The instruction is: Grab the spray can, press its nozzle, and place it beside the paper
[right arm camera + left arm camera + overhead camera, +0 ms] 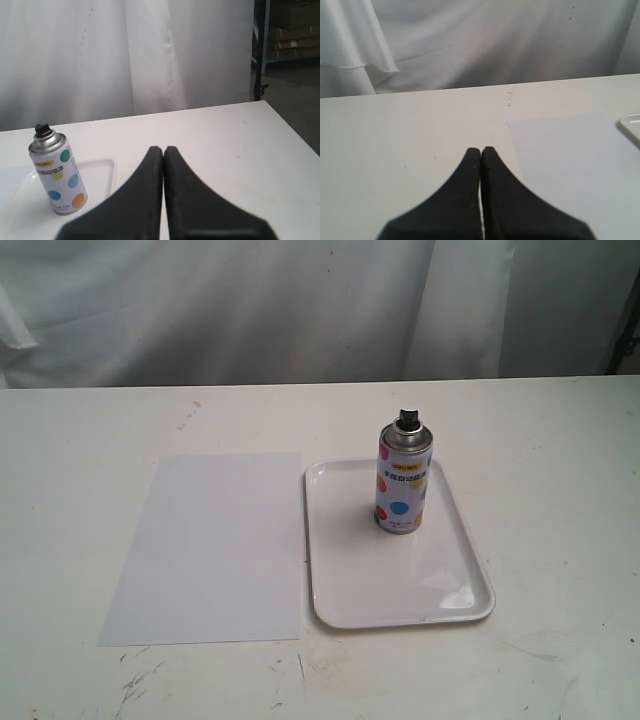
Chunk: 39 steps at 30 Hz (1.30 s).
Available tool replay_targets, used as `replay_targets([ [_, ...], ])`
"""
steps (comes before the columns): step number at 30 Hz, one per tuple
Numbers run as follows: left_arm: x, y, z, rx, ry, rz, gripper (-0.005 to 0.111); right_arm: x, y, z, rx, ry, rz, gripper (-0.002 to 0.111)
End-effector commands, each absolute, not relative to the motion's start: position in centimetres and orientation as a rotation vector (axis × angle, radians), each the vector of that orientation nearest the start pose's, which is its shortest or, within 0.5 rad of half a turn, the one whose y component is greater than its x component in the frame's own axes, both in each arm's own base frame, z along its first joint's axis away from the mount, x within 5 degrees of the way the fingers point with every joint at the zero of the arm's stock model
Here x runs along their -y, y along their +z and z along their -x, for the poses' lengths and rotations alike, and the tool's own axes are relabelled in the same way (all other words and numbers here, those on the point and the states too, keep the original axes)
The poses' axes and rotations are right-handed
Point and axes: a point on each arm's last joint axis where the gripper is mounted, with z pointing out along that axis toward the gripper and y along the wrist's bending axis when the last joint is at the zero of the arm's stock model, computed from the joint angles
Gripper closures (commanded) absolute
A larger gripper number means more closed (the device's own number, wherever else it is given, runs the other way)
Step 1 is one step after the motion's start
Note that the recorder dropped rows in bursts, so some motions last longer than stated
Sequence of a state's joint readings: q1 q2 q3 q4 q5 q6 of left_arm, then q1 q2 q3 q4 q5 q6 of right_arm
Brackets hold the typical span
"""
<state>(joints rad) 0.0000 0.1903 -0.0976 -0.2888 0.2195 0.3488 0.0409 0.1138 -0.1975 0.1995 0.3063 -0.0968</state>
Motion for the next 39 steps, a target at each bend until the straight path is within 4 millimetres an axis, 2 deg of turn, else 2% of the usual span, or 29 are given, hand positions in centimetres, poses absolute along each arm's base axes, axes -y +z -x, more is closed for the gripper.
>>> replay_targets([
  [1, 0.5, 21.6, -6.9, -1.777, -0.012, -0.094, 0.107, -0.8, 22.4, -5.9, -1.740, 0.185, -0.041, 0.108],
  [3, 0.5, 21.6, -6.9, -1.777, -0.012, -0.094, 0.107, -0.8, 21.3, -5.8, -1.759, 0.195, -0.053, 0.108],
  [12, 0.5, 21.6, -6.9, -1.777, -0.012, -0.094, 0.107, -0.8, 21.3, -5.6, -1.741, 0.185, -0.032, 0.108],
  [15, 0.5, 21.6, -6.9, -1.777, -0.012, -0.094, 0.107, -0.9, 21.2, -5.0, -1.722, 0.176, 0.029, 0.108],
  [22, 0.5, 21.6, -6.9, -1.776, -0.009, -0.097, 0.107, -0.9, 18.7, -5.4, -1.781, 0.202, -0.013, 0.108],
  [39, 0.5, 21.6, -6.9, -1.776, -0.010, -0.095, 0.107, -0.9, 18.5, -5.4, -1.799, 0.195, -0.013, 0.108],
])
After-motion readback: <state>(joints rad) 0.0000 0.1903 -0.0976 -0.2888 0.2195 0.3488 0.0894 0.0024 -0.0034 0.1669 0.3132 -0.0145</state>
